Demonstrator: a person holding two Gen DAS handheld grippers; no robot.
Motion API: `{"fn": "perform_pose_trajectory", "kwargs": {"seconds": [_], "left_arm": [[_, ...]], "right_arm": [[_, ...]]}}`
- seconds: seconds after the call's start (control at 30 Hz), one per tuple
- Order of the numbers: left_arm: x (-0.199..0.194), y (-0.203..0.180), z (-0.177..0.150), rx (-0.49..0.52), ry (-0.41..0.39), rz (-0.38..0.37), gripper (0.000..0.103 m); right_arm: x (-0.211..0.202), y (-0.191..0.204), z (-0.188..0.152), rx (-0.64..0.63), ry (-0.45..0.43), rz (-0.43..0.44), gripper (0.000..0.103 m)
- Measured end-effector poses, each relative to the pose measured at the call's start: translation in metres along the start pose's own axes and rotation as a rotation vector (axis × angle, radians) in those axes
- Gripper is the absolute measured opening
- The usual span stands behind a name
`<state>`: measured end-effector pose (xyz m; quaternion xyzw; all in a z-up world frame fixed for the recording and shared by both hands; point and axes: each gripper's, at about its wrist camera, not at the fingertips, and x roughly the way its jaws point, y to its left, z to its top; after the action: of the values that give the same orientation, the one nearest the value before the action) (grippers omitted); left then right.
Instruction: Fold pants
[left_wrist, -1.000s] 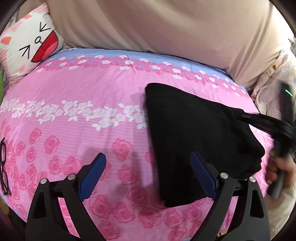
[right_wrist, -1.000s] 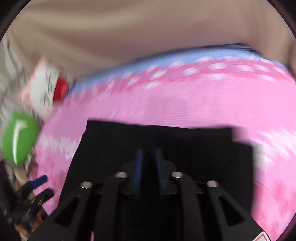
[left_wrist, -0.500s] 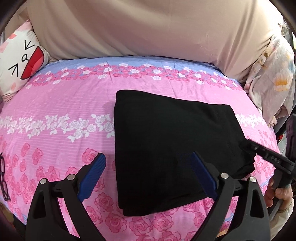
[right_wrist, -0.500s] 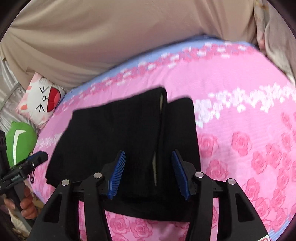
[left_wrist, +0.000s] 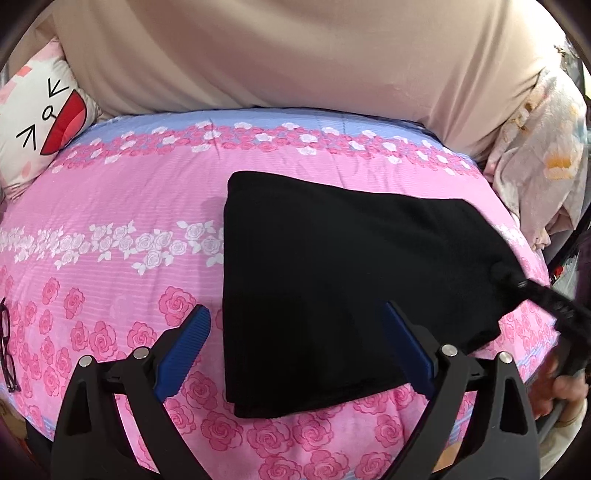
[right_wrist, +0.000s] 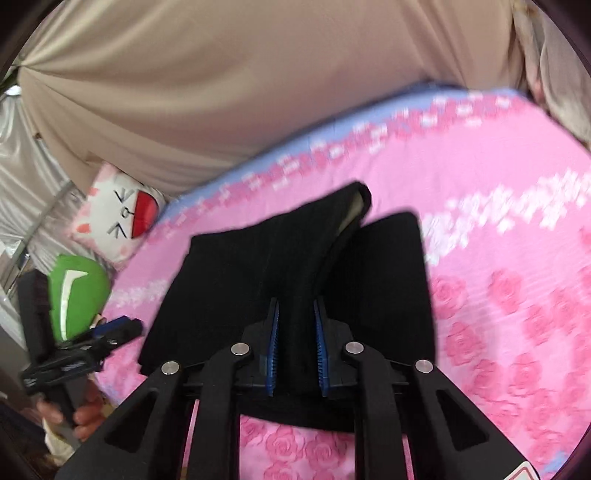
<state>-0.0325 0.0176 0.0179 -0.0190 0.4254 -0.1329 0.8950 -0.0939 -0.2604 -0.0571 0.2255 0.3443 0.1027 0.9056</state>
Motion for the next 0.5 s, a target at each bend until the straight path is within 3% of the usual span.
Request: {"fn": "perform_pose_trajectory", "kwargs": {"seconds": [0.07,0.13,0.17,0.27,0.4,0.5], "left_arm": [[0.000,0.000,-0.002,0.005,-0.003,0.000,0.094],[0.009,0.000,-0.006,0.000,0.010,0.007,0.095],[0.017,0.000,-0.008,-0.004,0.027,0.006,0.095],[0.033,0.003,-0.013,-0.023,0.076,0.012,0.095],[0.035,0.020,-0.013,-0.097,0.074,-0.075,0.095],[0.060,0.031,-0.018,-0.175,0.149,-0.156,0.094]], "right_arm": [[-0.014,-0.006,-0.004,-0.028,-0.023,-0.088,0.016],[0.003,-0.028,-0.014,-0.018,0.046,-0.187,0.020],[0.015,-0.039,-0.020,0.000,0.079,-0.188,0.030],[0.006,-0.048,-0.024,0.090,0.044,-0.122,0.036],[-0.016,-0.046,-0.020,0.087,0.009,-0.150,0.057],[-0.006,-0.055,-0.026,0.143,0.054,-0.102,0.057]]}}
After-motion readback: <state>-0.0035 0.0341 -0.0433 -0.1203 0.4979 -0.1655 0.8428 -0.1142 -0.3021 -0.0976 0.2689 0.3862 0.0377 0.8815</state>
